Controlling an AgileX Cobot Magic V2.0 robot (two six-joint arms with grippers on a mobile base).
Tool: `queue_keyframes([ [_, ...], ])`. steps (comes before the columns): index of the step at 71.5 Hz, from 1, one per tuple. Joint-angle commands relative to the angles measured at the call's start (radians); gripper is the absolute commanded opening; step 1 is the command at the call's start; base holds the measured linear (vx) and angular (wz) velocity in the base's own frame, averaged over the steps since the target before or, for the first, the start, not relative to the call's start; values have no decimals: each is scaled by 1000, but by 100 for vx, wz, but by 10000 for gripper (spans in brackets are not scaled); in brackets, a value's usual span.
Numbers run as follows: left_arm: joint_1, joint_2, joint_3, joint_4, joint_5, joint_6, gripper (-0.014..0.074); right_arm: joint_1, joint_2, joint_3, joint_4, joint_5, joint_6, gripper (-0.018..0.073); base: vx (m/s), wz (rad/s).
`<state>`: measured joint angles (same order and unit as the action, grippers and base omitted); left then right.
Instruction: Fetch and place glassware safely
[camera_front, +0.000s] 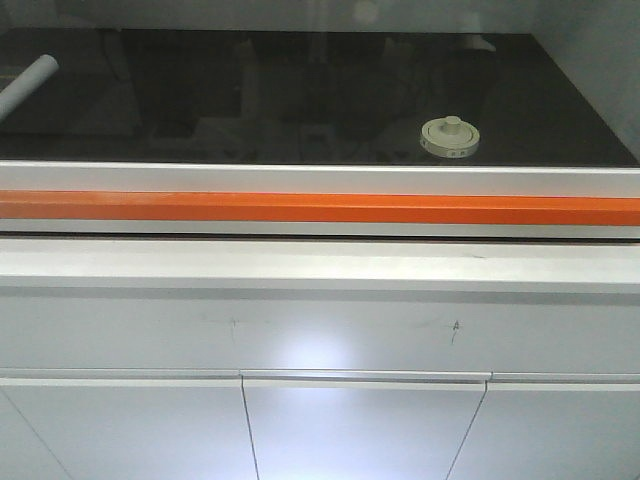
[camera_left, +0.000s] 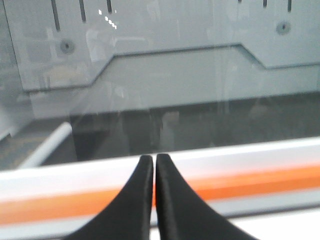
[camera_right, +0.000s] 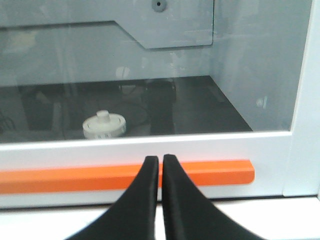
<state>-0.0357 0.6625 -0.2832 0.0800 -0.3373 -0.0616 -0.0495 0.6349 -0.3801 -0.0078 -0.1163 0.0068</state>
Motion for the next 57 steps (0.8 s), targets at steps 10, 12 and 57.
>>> queue_keyframes([
  [10, 1, 1, 15, -3, -96, -12, -7, -5, 109, 156, -109, -400, 32, -1, 0, 0],
  [12, 1, 1, 15, -3, -100, -12, -7, -5, 137, 160, -110, -420, 32, -1, 0, 0],
  [57, 1, 1, 15, -3, -122, -11, -7, -5, 799, 23, -185, -914, 37, -1, 0, 0],
])
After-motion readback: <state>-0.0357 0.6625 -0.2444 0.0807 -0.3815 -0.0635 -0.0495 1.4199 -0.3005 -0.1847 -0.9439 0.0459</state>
